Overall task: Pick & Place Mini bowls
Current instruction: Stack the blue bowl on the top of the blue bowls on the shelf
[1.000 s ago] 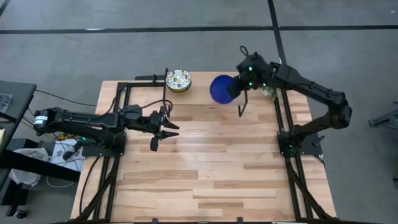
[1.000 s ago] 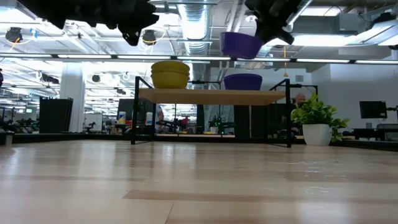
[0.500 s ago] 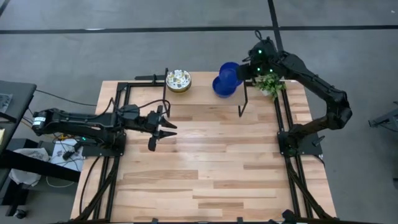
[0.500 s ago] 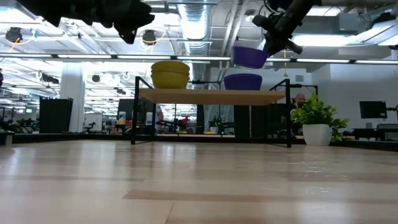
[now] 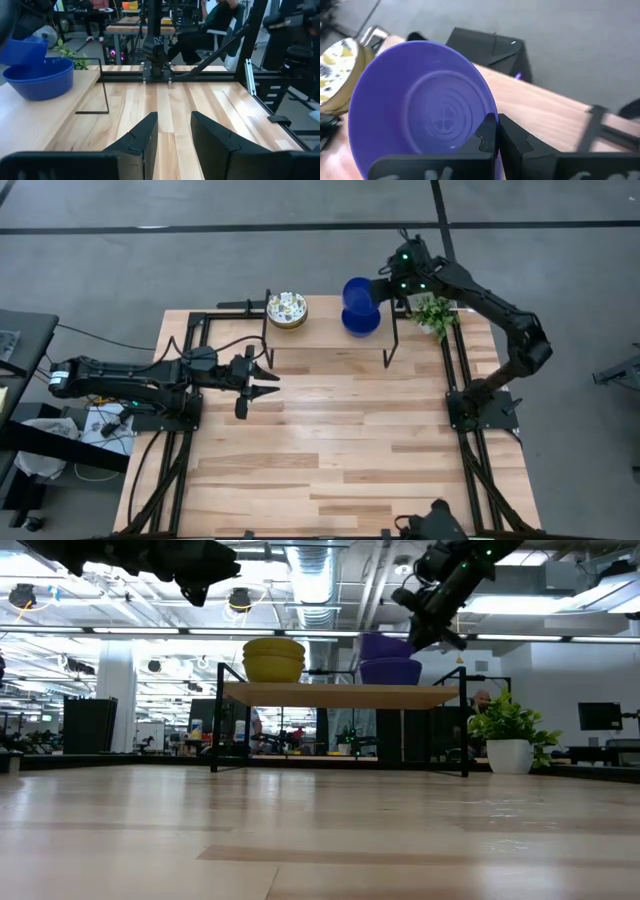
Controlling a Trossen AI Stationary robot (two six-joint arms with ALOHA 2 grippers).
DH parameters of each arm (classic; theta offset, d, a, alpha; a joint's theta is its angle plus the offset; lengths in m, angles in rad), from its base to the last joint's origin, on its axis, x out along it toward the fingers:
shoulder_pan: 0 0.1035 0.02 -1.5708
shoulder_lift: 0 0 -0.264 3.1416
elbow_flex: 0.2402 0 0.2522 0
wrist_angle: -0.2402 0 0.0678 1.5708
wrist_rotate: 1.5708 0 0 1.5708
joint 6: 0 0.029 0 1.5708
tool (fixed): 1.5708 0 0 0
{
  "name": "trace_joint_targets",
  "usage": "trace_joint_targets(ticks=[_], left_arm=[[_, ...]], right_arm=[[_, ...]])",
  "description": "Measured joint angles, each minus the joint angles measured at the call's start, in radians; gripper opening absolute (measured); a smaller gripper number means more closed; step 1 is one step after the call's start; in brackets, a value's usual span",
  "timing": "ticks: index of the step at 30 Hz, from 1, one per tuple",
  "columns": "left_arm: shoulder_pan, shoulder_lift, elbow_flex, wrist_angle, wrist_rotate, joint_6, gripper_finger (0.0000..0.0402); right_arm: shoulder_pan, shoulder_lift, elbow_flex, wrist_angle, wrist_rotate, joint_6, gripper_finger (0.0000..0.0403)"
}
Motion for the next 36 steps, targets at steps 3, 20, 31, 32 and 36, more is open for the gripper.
trace_joint_targets(ticks=[3,20,31,32,36], left_arm=[[0.0,0.0,0.0,-0.007,0.0,0.0,0.0116],[0.0,0.0,0.0,-0.036,0.0,0.0,0.0116],[0.0,0.0,0.0,-0.036,0.0,-0.001,0.0116],[0.0,0.0,0.0,-0.036,0.0,-0.001,0.0116],[0.0,0.0,0.0,-0.037,0.0,-0.001,0.0116]], right_arm=[[0.0,0.028,0.013,-0.003,-0.047,0.0,0.0],[0.017,0.055,0.127,-0.22,-0.063,-0.011,0.0],[0.042,0.057,0.127,-0.272,-0.03,-0.016,0.0],[0.048,0.061,0.128,-0.272,-0.02,-0.016,0.0],[0.055,0.077,0.128,-0.269,-0.008,-0.009,0.0]])
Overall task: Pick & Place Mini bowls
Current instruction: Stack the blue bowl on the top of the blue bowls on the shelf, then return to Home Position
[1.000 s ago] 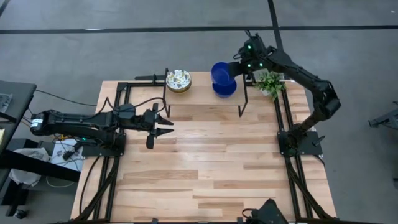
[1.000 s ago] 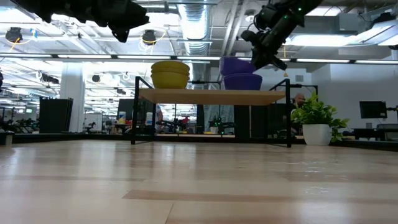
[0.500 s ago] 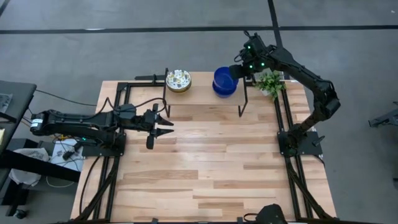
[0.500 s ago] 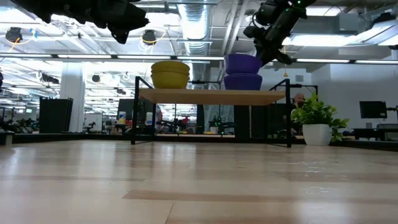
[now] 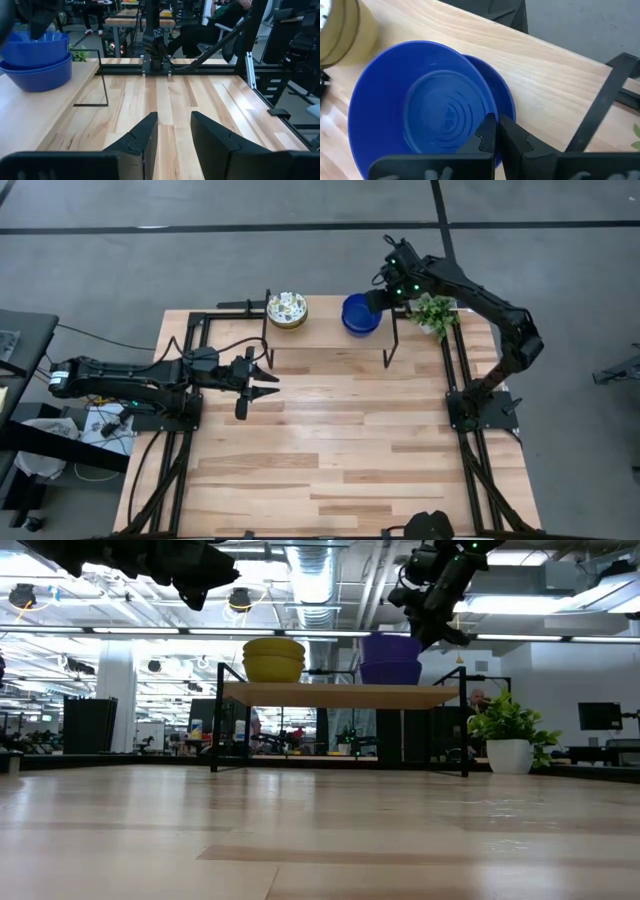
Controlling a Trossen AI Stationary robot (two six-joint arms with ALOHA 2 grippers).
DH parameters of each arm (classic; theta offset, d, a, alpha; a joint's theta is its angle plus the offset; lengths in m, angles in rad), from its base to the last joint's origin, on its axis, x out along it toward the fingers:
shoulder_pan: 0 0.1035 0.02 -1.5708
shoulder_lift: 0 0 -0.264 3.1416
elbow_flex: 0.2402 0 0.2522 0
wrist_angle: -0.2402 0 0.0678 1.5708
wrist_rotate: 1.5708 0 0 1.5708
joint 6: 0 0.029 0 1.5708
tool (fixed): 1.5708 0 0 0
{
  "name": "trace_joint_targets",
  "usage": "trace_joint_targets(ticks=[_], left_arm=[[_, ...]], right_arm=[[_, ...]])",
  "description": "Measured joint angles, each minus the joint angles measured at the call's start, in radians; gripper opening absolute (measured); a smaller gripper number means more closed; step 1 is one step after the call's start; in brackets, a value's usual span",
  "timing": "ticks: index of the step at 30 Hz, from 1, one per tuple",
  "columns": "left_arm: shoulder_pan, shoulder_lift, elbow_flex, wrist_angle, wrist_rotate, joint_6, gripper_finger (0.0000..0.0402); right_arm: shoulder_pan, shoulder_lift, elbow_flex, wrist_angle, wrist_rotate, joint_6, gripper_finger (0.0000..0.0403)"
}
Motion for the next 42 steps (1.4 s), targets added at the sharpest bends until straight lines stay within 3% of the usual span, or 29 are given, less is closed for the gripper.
trace_joint_targets(ticks=[28,42], left_arm=[[0.0,0.0,0.0,0.001,0.0,0.0,0.0116],[0.0,0.0,0.0,0.0,0.0,0.0,0.0116]], right_arm=[[0.006,0.01,0.0,-0.002,0.0,-0.007,0.0002],[0.006,0.01,0.0,0.002,0.028,-0.007,0.0072]])
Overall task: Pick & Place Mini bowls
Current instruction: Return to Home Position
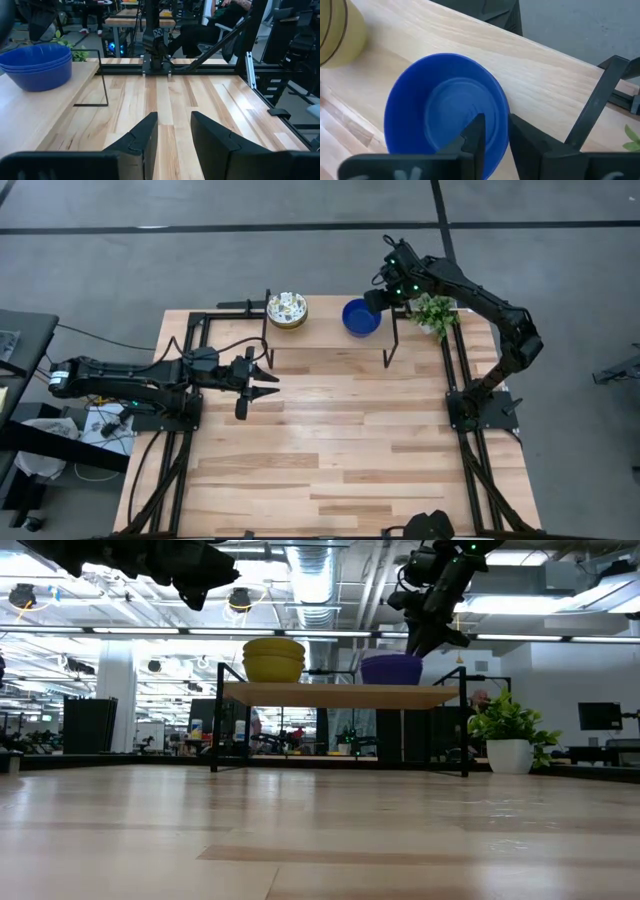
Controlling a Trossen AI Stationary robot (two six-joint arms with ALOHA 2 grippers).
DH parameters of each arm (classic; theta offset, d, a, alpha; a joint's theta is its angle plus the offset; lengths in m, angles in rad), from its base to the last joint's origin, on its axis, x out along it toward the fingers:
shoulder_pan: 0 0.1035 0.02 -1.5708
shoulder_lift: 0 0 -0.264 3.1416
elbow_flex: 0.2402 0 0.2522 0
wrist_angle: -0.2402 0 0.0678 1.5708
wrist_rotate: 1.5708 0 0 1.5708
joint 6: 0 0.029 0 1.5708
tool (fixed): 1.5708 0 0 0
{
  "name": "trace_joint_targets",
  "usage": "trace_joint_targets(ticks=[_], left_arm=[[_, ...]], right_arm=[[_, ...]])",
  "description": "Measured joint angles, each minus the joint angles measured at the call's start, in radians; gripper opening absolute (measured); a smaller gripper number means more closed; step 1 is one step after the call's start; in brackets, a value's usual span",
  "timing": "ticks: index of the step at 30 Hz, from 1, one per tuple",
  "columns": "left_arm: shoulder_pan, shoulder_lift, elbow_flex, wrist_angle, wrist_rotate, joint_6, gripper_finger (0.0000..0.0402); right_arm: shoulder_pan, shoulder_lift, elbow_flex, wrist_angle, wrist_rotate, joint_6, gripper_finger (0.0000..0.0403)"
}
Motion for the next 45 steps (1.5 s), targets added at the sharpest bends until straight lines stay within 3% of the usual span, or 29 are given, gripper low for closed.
trace_joint_targets(ticks=[15,21,31,34,45], left_arm=[[0.0,-0.001,0.0,-0.015,0.0,0.022,0.0116],[0.0,-0.081,0.0,-0.108,0.0,-0.003,0.0116],[0.0,-0.269,-0.025,-0.272,-0.002,-0.019,0.0116],[0.0,-0.332,-0.046,-0.277,-0.054,-0.03,0.0116],[0.0,-0.573,-0.109,-0.349,-0.111,-0.115,0.0116]], right_arm=[[0.002,-0.004,0.05,0.016,-0.001,-0.054,0.0076],[0.029,-0.065,0.052,0.029,0.0,-0.144,0.0075],[0.121,-0.298,-0.015,0.065,0.003,-0.206,0.0075],[0.166,-0.393,-0.072,0.084,0.025,-0.21,0.0075],[0.362,-0.834,-0.511,0.351,0.073,-0.176,0.0075]])
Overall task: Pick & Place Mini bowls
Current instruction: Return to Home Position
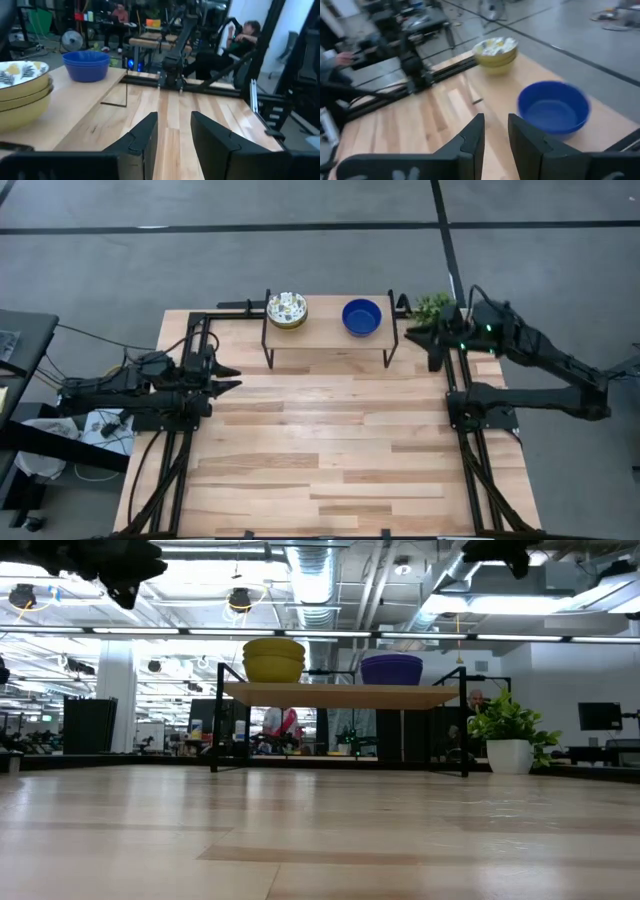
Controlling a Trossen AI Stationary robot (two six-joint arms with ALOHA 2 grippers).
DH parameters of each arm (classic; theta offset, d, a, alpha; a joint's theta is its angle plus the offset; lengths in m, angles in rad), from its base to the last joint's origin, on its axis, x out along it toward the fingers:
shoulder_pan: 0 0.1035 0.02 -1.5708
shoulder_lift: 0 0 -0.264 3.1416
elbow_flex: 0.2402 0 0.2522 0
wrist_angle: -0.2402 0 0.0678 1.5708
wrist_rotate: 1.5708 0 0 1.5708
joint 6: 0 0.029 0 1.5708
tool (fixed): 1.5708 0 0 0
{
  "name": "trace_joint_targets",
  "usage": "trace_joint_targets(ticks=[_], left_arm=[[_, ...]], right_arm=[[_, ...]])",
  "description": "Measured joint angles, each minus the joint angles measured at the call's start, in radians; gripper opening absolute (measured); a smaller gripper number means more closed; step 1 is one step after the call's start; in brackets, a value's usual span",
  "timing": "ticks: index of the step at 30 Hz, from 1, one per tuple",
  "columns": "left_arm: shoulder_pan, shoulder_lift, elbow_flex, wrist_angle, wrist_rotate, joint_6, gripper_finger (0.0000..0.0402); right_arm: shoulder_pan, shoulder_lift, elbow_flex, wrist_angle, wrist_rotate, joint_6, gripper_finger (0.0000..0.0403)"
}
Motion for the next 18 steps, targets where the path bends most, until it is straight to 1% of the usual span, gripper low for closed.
trace_joint_targets(ticks=[4,9,13,18], left_arm=[[0.0,-0.056,-0.036,0.003,-0.024,-0.028,0.0116],[0.0,-0.104,-0.107,0.001,-0.024,-0.103,0.0116],[0.0,-0.103,-0.159,0.016,-0.032,-0.152,0.0116],[0.0,-0.103,-0.232,0.107,-0.039,-0.18,0.0116]], right_arm=[[0.073,-0.125,-0.157,0.069,0.0,0.006,0.0075],[0.17,-0.278,-0.371,0.166,0.0,0.031,0.0075],[0.239,-0.402,-0.546,0.285,0.006,0.077,0.0075],[0.315,-0.533,-0.725,0.426,0.009,0.106,0.0075]])
